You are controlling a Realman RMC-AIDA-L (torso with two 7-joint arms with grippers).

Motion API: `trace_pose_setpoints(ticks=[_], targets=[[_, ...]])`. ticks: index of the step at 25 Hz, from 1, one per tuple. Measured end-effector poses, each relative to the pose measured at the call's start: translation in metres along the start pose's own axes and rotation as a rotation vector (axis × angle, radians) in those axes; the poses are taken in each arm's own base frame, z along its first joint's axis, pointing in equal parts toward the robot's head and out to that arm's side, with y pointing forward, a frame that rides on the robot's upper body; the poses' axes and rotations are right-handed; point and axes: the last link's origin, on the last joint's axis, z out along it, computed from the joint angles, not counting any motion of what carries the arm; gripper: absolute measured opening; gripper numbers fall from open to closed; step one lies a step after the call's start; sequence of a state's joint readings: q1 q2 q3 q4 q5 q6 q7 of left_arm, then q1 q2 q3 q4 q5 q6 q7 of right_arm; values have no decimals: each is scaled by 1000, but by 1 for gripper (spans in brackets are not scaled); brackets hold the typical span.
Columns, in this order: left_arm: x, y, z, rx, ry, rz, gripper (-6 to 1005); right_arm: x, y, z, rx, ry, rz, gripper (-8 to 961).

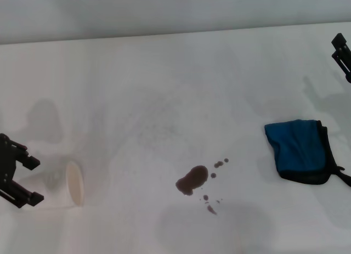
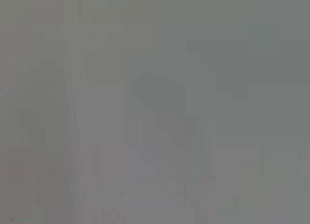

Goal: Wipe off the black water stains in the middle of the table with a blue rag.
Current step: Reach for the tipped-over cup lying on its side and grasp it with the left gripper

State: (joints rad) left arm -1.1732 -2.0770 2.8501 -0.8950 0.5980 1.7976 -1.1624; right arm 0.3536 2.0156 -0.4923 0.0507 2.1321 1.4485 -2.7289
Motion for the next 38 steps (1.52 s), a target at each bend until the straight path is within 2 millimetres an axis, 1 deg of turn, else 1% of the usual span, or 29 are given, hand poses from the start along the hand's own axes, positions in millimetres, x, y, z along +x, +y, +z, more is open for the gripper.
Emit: trace_pose_setpoints(ticks=[4, 9, 24, 26, 38], targets=[[0, -2, 4, 10, 5, 7, 876, 1, 1, -1, -1, 2, 2, 839], [3, -4, 18, -6, 0, 31, 876, 1, 1, -1, -2, 4, 3, 839], [5, -9, 49, -22, -47, 36, 877, 0, 0, -2, -3, 3, -2, 838], [6, -9, 51, -24, -48, 33, 877, 0, 0, -2, -3, 3, -2, 838], [10, -9, 53, -25, -26, 37, 799, 1, -1, -3, 2, 9, -1, 838]])
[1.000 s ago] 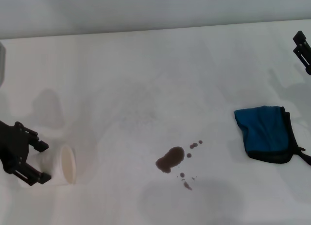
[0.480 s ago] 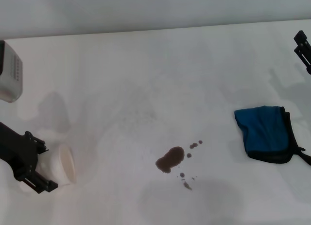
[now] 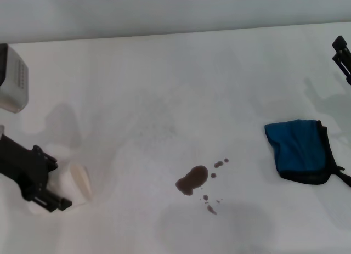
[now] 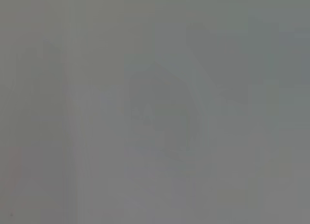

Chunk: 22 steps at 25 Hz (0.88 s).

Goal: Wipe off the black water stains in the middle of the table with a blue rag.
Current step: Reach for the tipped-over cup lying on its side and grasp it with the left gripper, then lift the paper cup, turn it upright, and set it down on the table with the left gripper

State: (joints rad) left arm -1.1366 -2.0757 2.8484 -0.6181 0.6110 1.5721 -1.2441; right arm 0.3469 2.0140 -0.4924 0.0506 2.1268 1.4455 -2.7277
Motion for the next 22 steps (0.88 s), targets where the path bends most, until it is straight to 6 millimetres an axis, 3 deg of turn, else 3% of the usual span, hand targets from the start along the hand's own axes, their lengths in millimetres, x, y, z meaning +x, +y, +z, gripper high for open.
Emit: trace_pose_setpoints(ticks=[7, 13, 22], targets=[[18, -5, -3, 36, 134, 3, 742, 1, -2, -2, 6, 8, -3, 838], [40, -6, -8, 66, 360, 36, 688, 0, -2, -3, 8, 0, -4, 838], [25, -1, 2, 212, 729, 40, 615, -1, -6, -7, 15, -1, -14, 838]])
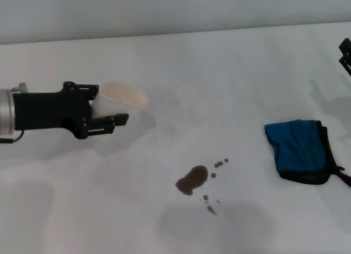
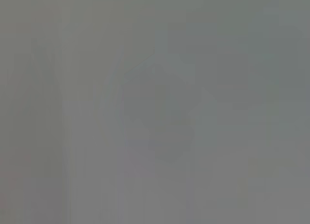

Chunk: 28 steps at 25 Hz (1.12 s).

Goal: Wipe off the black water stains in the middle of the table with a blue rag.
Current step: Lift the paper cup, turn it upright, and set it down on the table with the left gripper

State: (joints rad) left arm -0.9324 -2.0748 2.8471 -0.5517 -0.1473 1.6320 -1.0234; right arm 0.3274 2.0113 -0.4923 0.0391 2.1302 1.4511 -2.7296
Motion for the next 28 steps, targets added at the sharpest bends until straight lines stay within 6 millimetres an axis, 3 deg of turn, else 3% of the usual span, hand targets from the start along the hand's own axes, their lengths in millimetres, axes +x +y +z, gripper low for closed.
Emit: trace_pose_setpoints(ticks=[10, 14, 28], targets=[[-53, 32, 9, 201, 218, 17, 549, 0, -1, -3, -4, 7, -6, 838], [-64, 40, 11, 272, 257, 5, 515, 0, -3, -6, -1, 5, -8, 838], [-93, 53, 29, 374, 168, -6, 408, 1, -5, -11, 6, 9, -7, 837]])
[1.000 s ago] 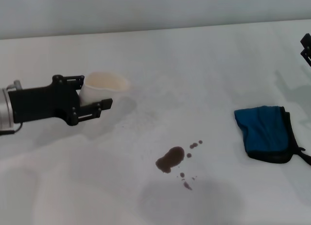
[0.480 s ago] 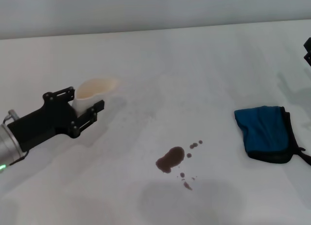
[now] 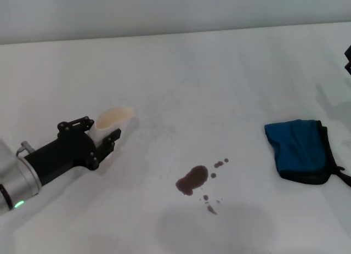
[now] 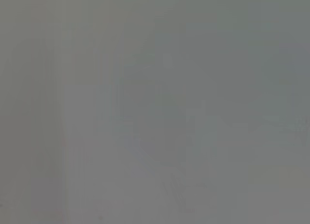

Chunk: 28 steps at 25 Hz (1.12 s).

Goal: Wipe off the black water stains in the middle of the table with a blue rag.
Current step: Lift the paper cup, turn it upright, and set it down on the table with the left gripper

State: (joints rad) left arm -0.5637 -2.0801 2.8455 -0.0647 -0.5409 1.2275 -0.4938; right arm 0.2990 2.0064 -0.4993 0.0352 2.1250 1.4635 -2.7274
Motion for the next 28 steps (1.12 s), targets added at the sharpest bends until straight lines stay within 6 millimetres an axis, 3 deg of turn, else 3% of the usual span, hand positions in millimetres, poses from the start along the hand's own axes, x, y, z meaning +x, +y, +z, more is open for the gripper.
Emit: trace_pose_setpoints(ticks=[22, 28], targets=[[-23, 18, -10, 122, -28, 75, 521, 1, -1, 2, 9, 9, 1, 837], [-27, 22, -11, 125, -37, 107, 683, 2, -1, 2, 7, 12, 0, 837]])
